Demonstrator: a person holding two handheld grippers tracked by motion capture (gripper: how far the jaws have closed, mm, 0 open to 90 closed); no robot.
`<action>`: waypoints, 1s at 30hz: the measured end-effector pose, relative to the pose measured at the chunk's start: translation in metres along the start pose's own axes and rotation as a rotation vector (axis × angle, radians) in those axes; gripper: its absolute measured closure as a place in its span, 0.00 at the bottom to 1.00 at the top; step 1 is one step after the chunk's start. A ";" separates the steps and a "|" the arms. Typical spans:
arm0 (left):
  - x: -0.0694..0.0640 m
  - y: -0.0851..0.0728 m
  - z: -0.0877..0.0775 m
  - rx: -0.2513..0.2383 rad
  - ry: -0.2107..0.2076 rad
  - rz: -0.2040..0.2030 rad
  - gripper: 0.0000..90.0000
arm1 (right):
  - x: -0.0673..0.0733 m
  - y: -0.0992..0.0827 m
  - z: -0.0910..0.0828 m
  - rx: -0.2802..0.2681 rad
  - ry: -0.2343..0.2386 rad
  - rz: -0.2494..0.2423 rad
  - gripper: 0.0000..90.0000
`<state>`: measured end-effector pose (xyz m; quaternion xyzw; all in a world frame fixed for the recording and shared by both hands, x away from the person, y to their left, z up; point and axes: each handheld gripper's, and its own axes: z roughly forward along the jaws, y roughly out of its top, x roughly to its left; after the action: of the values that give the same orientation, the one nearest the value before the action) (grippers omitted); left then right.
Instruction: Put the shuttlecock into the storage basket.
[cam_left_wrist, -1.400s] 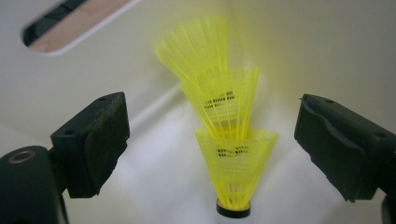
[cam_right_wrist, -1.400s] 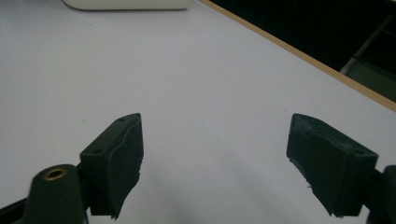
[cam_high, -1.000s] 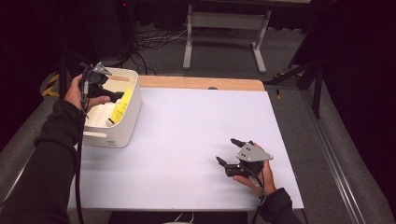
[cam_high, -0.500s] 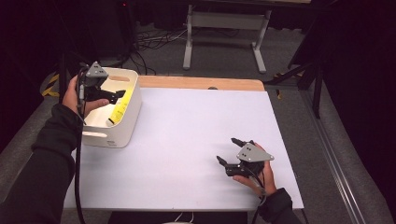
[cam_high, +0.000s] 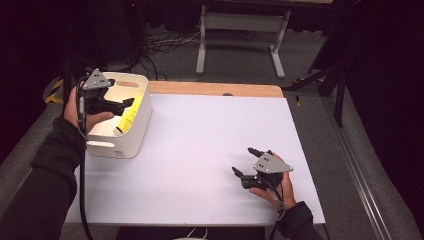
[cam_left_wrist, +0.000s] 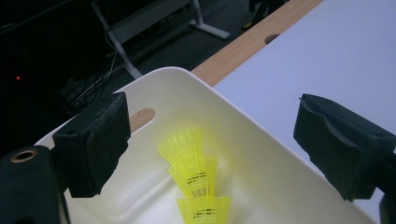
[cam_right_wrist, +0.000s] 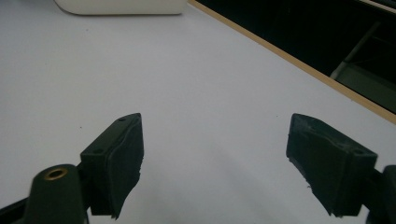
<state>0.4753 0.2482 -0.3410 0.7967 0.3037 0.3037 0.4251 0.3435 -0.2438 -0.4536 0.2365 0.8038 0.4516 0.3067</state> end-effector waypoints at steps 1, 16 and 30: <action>-0.002 0.000 -0.002 -0.007 0.001 0.008 0.13 | 0.000 0.000 0.000 0.002 0.001 0.002 0.22; -0.026 -0.002 -0.019 -0.112 -0.033 0.039 0.12 | 0.002 0.001 0.001 0.004 -0.002 -0.002 0.22; -0.046 -0.008 -0.029 -0.179 -0.061 0.062 0.09 | 0.003 0.001 0.001 0.004 -0.003 -0.006 0.22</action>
<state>0.4227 0.2322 -0.3451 0.7736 0.2373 0.3182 0.4939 0.3423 -0.2409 -0.4537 0.2355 0.8047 0.4489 0.3089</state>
